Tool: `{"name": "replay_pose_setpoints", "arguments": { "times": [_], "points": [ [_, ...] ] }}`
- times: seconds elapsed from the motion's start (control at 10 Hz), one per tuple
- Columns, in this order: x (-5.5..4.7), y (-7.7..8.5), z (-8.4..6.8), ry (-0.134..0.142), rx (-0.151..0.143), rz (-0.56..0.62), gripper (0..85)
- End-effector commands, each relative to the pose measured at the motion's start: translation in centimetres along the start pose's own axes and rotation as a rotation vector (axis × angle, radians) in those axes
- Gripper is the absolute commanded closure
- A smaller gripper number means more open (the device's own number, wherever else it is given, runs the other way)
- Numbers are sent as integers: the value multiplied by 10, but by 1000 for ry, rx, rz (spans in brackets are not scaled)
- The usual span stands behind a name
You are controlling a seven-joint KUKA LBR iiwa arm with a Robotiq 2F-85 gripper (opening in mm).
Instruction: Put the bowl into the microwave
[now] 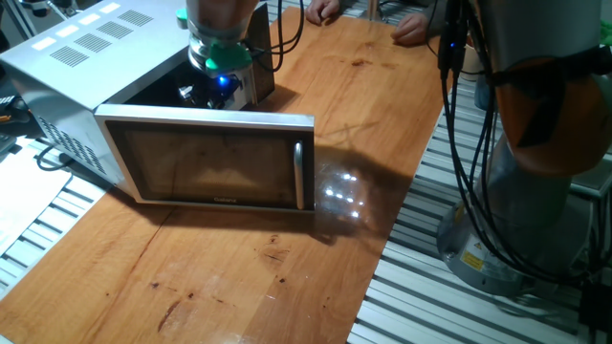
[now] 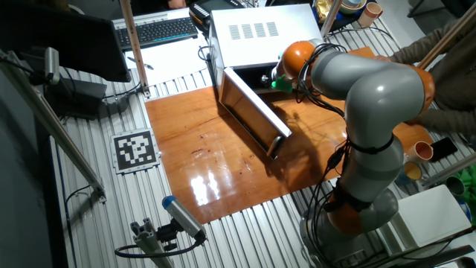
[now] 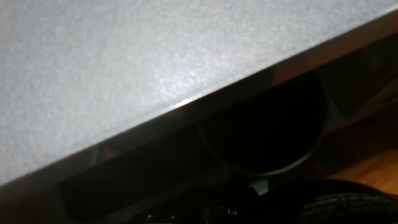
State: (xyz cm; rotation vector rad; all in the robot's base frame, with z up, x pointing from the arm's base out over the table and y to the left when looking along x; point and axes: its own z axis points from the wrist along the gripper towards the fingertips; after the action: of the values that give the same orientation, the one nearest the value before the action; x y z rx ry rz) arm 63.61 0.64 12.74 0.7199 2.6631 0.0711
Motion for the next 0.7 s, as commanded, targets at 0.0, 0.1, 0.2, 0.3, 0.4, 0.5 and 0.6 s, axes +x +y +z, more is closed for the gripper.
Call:
{"name": "replay_pose_setpoints", "arguments": {
  "times": [0.0,0.1,0.2,0.3,0.4,0.5,0.6],
  "points": [
    [0,1,-1,-1,0,-1,850],
    [-1,1,-1,0,1,-1,850],
    [-1,1,-1,0,2,0,680],
    [-1,1,-1,-1,4,3,680],
    [-2,1,-2,0,1,8,680],
    [-2,1,-2,0,1,13,510],
    [-2,1,-2,0,1,14,510]
  ]
}}
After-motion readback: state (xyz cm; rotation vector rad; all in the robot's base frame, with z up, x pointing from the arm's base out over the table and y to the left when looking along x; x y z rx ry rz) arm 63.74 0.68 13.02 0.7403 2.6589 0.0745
